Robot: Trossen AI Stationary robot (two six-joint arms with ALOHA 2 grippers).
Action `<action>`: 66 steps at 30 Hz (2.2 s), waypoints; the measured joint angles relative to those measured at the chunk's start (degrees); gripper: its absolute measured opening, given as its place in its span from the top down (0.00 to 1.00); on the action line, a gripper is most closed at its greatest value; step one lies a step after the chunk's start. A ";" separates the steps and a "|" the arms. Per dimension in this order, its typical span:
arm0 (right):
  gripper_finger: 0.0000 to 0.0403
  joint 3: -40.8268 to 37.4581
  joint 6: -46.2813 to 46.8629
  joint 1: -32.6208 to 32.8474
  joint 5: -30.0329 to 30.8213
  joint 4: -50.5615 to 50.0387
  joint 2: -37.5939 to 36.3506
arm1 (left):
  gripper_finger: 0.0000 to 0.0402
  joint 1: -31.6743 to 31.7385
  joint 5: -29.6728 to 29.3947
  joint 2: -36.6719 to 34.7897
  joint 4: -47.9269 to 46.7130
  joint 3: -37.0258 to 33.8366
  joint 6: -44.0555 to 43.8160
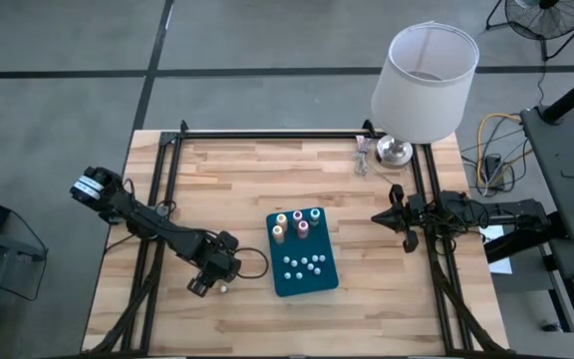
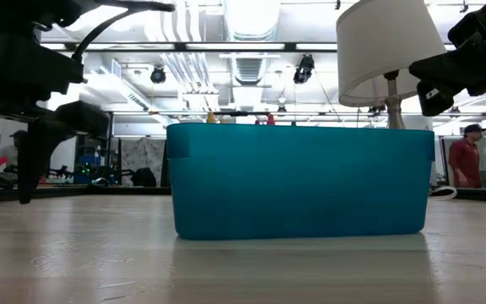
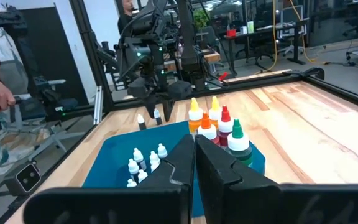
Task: Pick & Place food coloring
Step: Put the top small black food coloring bottle into the blue bin
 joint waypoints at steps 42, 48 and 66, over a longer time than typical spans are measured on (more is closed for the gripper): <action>0.98 0.01 0.00 -0.02 -0.01 0.00 -0.01 | 0.84 1.89 1.87 0.00 -0.56 0.50 -0.68; 0.98 0.00 0.00 0.00 -0.01 0.01 -0.02 | 0.85 3.37 1.89 0.00 -1.57 3.19 0.67; 0.98 0.00 0.00 -0.02 0.01 -0.01 0.02 | 0.85 10.64 1.91 4.31 -11.18 24.66 11.00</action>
